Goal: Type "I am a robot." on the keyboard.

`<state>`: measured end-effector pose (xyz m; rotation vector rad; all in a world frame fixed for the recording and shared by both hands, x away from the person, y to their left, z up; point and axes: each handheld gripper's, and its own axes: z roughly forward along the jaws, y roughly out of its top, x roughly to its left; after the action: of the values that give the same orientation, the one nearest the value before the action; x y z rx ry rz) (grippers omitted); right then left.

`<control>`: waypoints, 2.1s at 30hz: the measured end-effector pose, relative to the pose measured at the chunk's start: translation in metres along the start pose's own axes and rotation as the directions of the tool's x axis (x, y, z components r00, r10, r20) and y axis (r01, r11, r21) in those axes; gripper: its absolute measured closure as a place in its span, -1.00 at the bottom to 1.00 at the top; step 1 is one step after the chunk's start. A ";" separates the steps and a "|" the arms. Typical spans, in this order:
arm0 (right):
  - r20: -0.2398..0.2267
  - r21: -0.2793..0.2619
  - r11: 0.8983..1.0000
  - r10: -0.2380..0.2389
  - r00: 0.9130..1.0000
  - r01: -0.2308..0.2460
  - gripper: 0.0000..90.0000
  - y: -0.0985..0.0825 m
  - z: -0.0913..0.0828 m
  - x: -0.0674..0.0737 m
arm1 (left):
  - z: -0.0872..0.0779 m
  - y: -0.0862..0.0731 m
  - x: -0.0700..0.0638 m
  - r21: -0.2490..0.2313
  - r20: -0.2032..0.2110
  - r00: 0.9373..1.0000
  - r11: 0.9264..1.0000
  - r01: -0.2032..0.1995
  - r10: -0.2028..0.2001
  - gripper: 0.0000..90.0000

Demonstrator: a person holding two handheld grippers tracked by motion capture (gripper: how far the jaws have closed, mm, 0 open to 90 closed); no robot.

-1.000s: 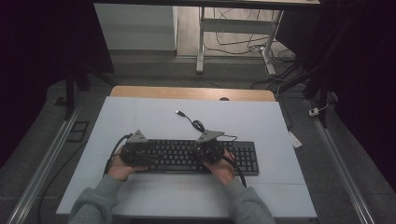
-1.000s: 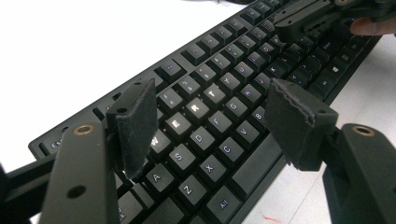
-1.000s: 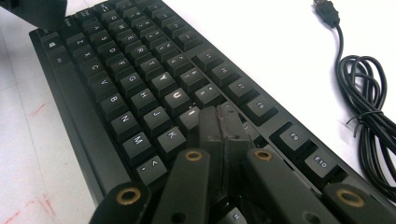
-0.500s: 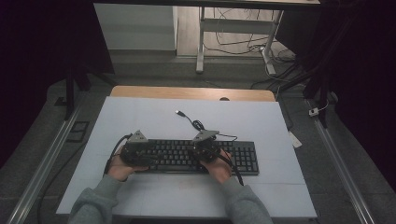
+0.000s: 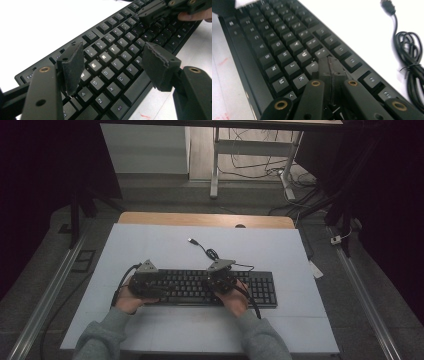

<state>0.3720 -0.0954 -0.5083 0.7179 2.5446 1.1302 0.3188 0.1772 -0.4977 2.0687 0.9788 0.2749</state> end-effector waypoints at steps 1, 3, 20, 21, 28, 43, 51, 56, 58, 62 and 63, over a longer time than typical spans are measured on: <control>-0.002 -0.010 1.000 0.008 1.000 -0.008 0.99 0.000 -0.002 -0.001 | 0.000 0.000 0.000 0.000 0.000 1.000 1.000 0.000 0.000 -0.24; -0.004 -0.027 1.000 0.014 1.000 -0.014 0.99 0.000 -0.007 -0.002 | 0.000 0.000 0.000 0.001 0.001 1.000 1.000 -0.001 0.001 -0.24; 0.045 -0.125 0.988 0.094 0.995 -0.088 0.51 -0.038 -0.075 -0.026 | 0.001 0.001 -0.004 0.002 -0.002 1.000 1.000 -0.017 0.017 -0.24; 0.046 -0.129 0.987 0.100 0.994 -0.093 0.50 -0.041 -0.078 -0.027 | 0.001 0.001 -0.004 0.000 -0.005 1.000 1.000 -0.018 0.018 -0.24; 0.054 -0.142 0.985 0.107 0.993 -0.098 0.42 -0.056 -0.091 -0.029 | 0.002 0.001 -0.003 -0.006 -0.006 1.000 1.000 -0.011 0.010 -0.23; 0.062 -0.128 0.988 0.095 0.994 -0.086 0.36 -0.058 -0.088 -0.029 | 0.003 0.002 -0.004 -0.012 -0.046 0.999 1.000 0.002 -0.002 -0.02; 0.066 -0.121 0.989 0.097 0.993 -0.089 0.34 -0.059 -0.087 -0.030 | 0.008 0.004 -0.003 -0.021 -0.055 0.998 1.000 0.022 -0.023 0.33; 0.069 -0.116 0.990 0.095 0.993 -0.086 0.34 -0.059 -0.087 -0.029 | 0.016 0.006 -0.003 -0.021 -0.049 0.998 0.999 0.025 -0.026 0.83; 0.073 -0.111 0.990 0.095 0.993 -0.086 0.34 -0.059 -0.086 -0.029 | 0.019 0.008 -0.004 -0.016 -0.038 0.999 1.000 0.021 -0.022 0.97; 0.074 -0.109 0.990 0.100 0.992 -0.092 0.33 -0.059 -0.086 -0.030 | 0.027 0.009 -0.007 0.012 -0.034 0.999 1.000 0.003 -0.002 0.98; 0.074 -0.112 0.989 0.101 0.992 -0.093 0.33 -0.059 -0.085 -0.030 | 0.029 0.010 -0.007 0.019 -0.033 0.999 1.000 -0.003 0.003 0.98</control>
<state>0.3412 -0.1980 -0.4947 0.8494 2.3860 1.2342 0.3338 0.1509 -0.5083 2.0887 1.0013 0.3032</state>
